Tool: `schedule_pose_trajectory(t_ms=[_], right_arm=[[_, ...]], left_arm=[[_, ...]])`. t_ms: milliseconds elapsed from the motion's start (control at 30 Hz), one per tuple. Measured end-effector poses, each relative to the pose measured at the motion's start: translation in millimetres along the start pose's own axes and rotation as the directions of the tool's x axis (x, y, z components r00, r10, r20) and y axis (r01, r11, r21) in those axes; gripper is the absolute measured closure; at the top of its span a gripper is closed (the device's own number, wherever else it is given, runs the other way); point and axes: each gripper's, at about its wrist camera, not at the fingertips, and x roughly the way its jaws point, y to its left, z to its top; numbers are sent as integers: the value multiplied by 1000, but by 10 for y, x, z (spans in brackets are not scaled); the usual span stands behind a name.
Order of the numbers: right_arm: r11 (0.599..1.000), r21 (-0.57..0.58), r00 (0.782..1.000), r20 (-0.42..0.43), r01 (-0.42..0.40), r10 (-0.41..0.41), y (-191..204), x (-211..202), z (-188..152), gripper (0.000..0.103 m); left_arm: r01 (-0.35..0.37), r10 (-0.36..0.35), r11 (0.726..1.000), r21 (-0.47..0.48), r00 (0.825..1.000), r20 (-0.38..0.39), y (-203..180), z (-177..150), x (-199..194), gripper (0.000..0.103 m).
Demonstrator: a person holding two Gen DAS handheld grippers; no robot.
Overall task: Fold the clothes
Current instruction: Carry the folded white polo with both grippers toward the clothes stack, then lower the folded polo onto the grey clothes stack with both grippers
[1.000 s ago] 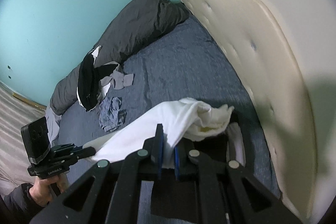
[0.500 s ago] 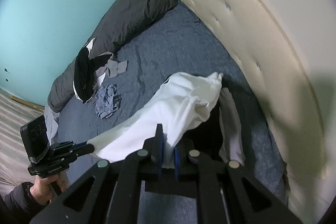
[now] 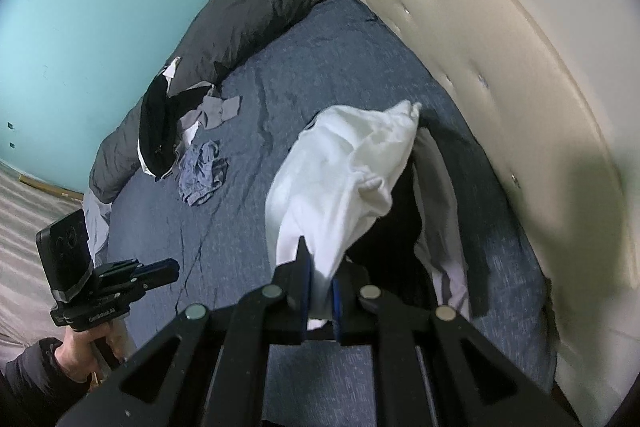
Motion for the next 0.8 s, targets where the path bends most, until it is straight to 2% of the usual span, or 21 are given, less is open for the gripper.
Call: schedule_pose_trajectory(t_ms=[233, 400, 633, 800], right_arm=[[999, 35, 1000, 14, -1, 1, -215, 44, -134, 95], [998, 57, 999, 29, -14, 12, -330, 56, -191, 95], [997, 66, 999, 35, -33, 30, -409, 91, -221, 95], [997, 64, 999, 35, -38, 36, -424, 82, -222, 95]], left_arm=[[41, -49, 994, -106, 997, -67, 171, -327, 501, 97], [51, -64, 986, -161, 995, -81, 253, -426, 723, 95], [75, -94, 977, -198, 992, -85, 217, -459, 930, 90], [93, -113, 966, -240, 991, -74, 235, -457, 985, 81]])
